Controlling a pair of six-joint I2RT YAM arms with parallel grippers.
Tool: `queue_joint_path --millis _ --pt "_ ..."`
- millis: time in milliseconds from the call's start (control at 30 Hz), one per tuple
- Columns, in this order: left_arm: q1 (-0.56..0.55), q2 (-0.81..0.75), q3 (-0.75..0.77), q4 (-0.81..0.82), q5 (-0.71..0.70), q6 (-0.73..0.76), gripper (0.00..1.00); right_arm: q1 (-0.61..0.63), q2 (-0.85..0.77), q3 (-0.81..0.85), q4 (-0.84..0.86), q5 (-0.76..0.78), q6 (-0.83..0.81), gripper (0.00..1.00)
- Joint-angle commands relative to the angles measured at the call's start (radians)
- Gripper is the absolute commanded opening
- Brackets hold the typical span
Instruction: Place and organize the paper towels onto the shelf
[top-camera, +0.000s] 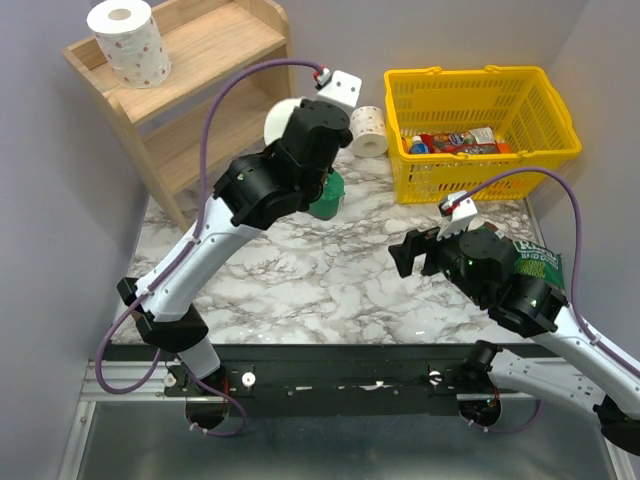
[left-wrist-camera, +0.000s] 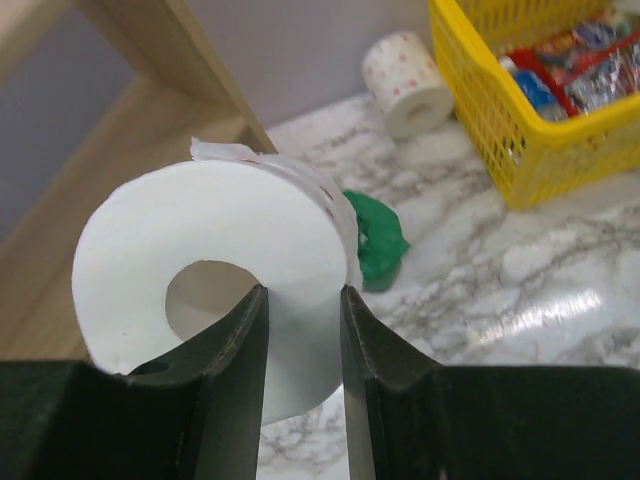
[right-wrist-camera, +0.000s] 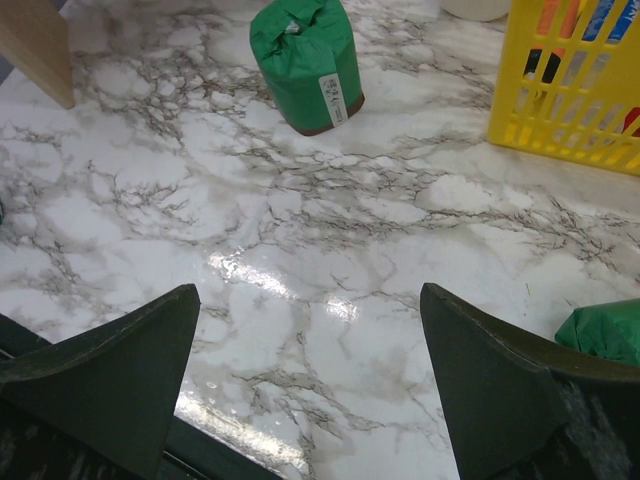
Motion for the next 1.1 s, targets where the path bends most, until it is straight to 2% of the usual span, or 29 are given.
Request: queue_joint_path --millis 0,100,233,333,433,567,800,1067 --pt "0.018 0.062 0.162 0.099 -0.271 0.294 0.32 0.003 0.006 0.047 0.004 -0.055 0.008 1.00" --pt "0.076 0.065 0.179 0.277 -0.313 0.453 0.32 0.003 0.012 0.049 0.004 -0.090 0.020 1.00" --pt "0.162 0.059 0.160 0.517 -0.281 0.589 0.32 0.001 0.016 0.041 0.007 -0.141 0.035 1.00" --pt "0.228 0.088 0.199 0.604 -0.293 0.676 0.32 0.001 0.014 0.040 0.003 -0.159 0.048 1.00" --pt "0.260 0.109 0.253 0.628 -0.266 0.715 0.33 0.001 0.003 0.040 -0.005 -0.162 0.057 1.00" --pt "0.325 0.114 0.253 0.647 -0.187 0.678 0.34 0.003 0.008 0.055 -0.017 -0.165 0.058 1.00" --pt "0.409 0.145 0.227 0.618 -0.137 0.652 0.35 0.003 0.048 0.101 -0.031 -0.175 0.062 1.00" --pt "0.438 0.177 0.208 0.614 -0.080 0.638 0.38 0.001 0.100 0.125 -0.022 -0.194 0.078 1.00"
